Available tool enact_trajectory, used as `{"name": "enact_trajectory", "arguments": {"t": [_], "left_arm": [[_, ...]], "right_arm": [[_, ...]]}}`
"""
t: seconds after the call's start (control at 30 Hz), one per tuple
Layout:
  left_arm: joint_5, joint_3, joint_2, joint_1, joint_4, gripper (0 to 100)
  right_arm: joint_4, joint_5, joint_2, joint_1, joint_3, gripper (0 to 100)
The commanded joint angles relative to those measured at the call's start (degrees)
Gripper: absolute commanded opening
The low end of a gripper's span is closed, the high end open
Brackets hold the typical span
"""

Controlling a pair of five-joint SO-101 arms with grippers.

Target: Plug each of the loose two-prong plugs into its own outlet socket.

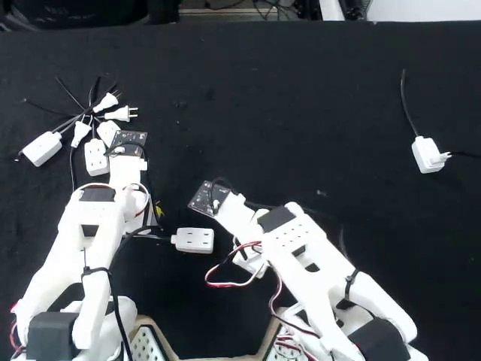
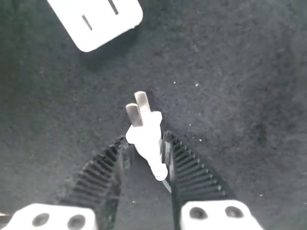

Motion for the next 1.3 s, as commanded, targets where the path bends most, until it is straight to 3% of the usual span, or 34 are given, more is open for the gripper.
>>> {"name": "enact_trajectory", "arguments": {"t": [0.0, 0.1, 0.23, 0.37, 0.53, 0.8, 1.07, 1.27], "left_arm": [[0.53, -0.4, -1.49, -0.66, -0.26, 21], [0.53, -0.31, -1.49, -0.66, -0.26, 21], [0.53, 0.04, -1.49, -0.66, -0.26, 21], [0.53, 0.4, -1.49, -0.57, -0.35, 21], [0.53, 0.4, -1.49, -0.48, -0.44, 21], [0.53, 0.4, -1.49, -0.4, -0.53, 21], [0.53, 0.4, -1.49, -0.31, -0.62, 21], [0.53, 0.4, -1.49, -0.48, -0.62, 21]], "right_arm": [[-1.14, -0.44, -1.19, -0.7, 0.22, 9.4], [-2.73, -0.44, -1.45, -0.7, 0.22, 1.0], [-0.26, 0.35, -1.89, -0.62, -1.63, 1.1], [8.88, 1.76, -7.52, 1.05, -8.04, 1.0], [9.85, 1.93, -14.11, 1.14, -6.99, 1.0], [-5.01, 1.76, -9.01, 5.01, 6.73, 1.2], [-5.89, 1.93, -3.3, 4.92, 6.73, 1.5], [-5.89, 1.85, -3.21, 4.92, 6.9, 9.8]]}}
